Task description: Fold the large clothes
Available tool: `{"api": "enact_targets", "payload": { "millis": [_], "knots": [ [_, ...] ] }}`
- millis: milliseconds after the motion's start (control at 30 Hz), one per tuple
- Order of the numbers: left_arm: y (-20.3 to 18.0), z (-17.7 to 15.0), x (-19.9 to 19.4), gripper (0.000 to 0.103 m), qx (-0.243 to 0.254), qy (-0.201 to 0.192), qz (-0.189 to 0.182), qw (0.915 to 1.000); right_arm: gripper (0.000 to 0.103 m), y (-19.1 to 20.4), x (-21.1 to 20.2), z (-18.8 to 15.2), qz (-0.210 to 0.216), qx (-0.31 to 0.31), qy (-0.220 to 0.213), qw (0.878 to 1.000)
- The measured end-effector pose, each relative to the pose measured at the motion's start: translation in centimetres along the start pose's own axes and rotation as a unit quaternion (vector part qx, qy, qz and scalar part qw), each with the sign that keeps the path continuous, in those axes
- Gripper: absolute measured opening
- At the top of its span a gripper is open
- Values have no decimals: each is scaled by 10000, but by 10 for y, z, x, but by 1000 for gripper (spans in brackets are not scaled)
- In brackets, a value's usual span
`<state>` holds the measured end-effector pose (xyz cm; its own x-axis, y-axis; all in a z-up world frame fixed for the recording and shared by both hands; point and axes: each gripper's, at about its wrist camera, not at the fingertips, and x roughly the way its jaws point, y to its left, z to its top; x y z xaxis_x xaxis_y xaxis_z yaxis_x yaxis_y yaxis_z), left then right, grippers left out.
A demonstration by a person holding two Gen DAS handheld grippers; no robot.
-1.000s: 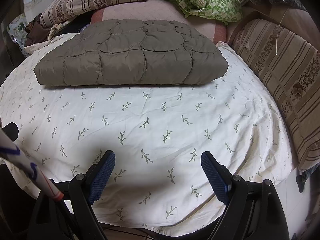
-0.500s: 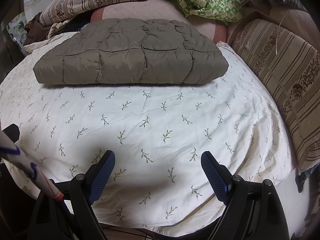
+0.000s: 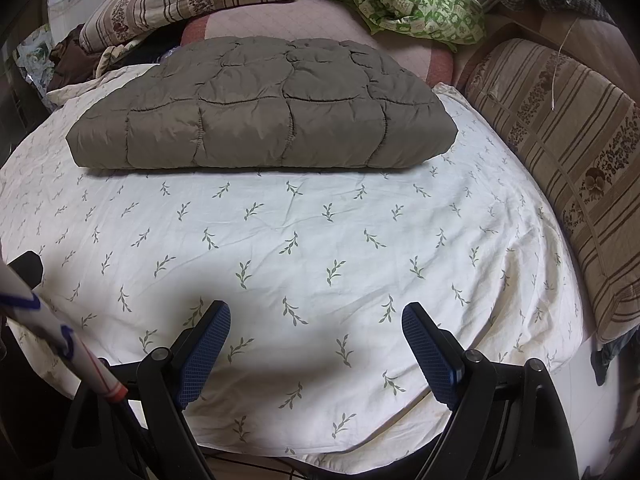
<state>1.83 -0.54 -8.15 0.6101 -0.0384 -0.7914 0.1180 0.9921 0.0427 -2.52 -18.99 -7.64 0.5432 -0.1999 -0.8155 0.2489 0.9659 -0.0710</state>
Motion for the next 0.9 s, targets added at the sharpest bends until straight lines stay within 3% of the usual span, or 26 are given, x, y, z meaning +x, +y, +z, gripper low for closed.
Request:
{"api": "enact_targets", "payload": {
  "millis": [900],
  "knots": [
    [2, -1, 4, 96, -1, 69, -15, 10000, 91, 1, 1, -1, 23, -1, 1, 10000]
  ]
}}
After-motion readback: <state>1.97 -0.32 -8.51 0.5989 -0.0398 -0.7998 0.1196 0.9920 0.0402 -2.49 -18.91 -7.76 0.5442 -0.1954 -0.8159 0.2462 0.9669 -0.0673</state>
